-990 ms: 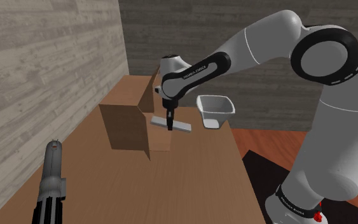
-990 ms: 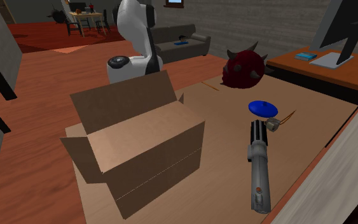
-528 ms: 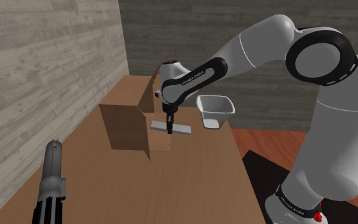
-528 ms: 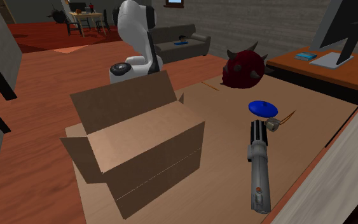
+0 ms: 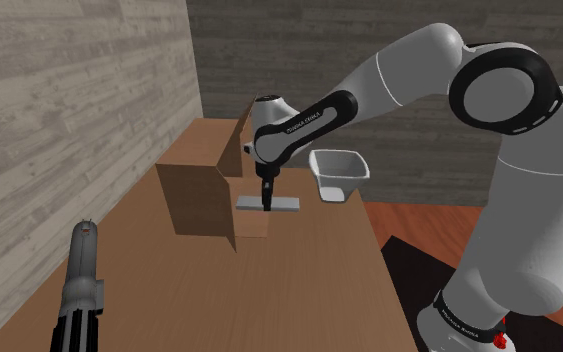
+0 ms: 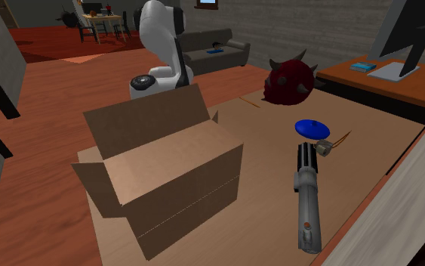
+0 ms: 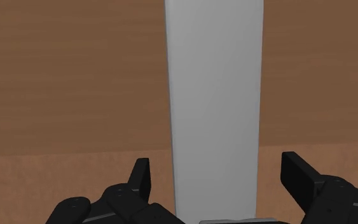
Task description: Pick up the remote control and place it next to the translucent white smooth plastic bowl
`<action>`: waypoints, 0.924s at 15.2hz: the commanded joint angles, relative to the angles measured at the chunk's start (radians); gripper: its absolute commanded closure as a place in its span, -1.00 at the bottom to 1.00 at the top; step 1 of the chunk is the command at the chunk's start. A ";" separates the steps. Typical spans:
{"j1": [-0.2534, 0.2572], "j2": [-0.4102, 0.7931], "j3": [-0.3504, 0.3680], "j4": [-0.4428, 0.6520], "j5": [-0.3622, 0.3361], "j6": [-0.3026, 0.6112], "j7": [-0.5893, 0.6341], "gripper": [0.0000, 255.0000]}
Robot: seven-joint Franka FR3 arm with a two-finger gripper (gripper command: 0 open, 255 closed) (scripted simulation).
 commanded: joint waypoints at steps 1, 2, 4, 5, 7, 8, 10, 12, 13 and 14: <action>0.000 0.000 0.000 0.000 0.000 0.000 0.000 -1.00; 0.000 0.000 0.000 0.000 0.000 0.000 0.000 -1.00; 0.000 -0.033 -0.001 0.027 -0.002 -0.061 0.002 -1.00; 0.000 -0.048 -0.001 0.043 -0.003 -0.092 0.002 -1.00; 0.000 -0.059 -0.001 0.057 -0.004 -0.116 0.003 -1.00; 0.000 -0.059 -0.001 0.056 -0.004 -0.116 0.003 -1.00; 0.000 -0.059 -0.001 0.057 -0.004 -0.116 0.003 -1.00; 0.000 -0.059 -0.001 0.057 -0.004 -0.116 0.003 -1.00; 0.000 -0.059 -0.001 0.057 -0.004 -0.116 0.003 -1.00; 0.000 -0.059 -0.001 0.057 -0.004 -0.116 0.003 -1.00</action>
